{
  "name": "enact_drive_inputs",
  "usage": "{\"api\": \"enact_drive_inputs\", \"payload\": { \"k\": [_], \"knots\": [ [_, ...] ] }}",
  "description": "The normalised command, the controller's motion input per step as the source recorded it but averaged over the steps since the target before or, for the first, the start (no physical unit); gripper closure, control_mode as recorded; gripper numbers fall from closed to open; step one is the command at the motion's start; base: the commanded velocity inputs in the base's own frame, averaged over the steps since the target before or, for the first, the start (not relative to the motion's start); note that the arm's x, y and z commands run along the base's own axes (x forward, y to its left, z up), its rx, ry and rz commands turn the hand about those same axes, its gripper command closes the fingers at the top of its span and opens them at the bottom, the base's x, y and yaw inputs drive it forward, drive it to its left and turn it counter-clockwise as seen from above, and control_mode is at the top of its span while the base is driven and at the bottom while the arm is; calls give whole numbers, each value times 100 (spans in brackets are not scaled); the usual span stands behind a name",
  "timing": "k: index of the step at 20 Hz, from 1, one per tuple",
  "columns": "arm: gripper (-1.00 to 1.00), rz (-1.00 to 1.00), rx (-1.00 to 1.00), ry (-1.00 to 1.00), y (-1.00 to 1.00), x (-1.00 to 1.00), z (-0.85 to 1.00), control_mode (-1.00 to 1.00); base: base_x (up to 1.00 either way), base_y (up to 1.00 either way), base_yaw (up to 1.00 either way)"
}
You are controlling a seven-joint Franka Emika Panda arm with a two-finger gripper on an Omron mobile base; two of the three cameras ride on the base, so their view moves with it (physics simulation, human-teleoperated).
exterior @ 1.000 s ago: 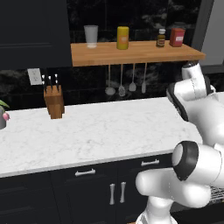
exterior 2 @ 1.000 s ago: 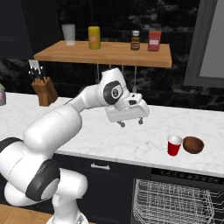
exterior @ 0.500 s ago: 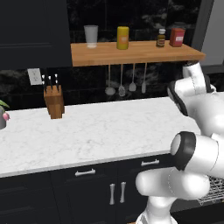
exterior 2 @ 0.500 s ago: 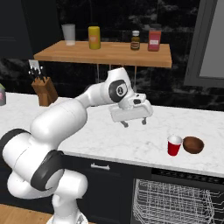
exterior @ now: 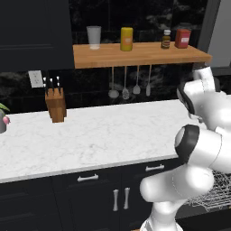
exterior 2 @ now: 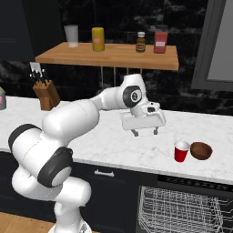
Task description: Pick up the cup and bowl from the counter, place them in the dishwasher, and close the dishwasher door.
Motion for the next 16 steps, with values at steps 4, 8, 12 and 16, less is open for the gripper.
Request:
{"api": "enact_drive_inputs", "payload": {
  "k": [4,8,12,16],
  "knots": [
    [-100,-2,12,8,-23,0,-29,-100,0,0,0],
    [-100,-2,3,9,-4,0,-30,-100,0,0,0],
    [-100,0,0,1,0,7,0,-100,0,0,0],
    [-100,0,1,0,-25,15,0,-100,0,0,0]
  ]
}}
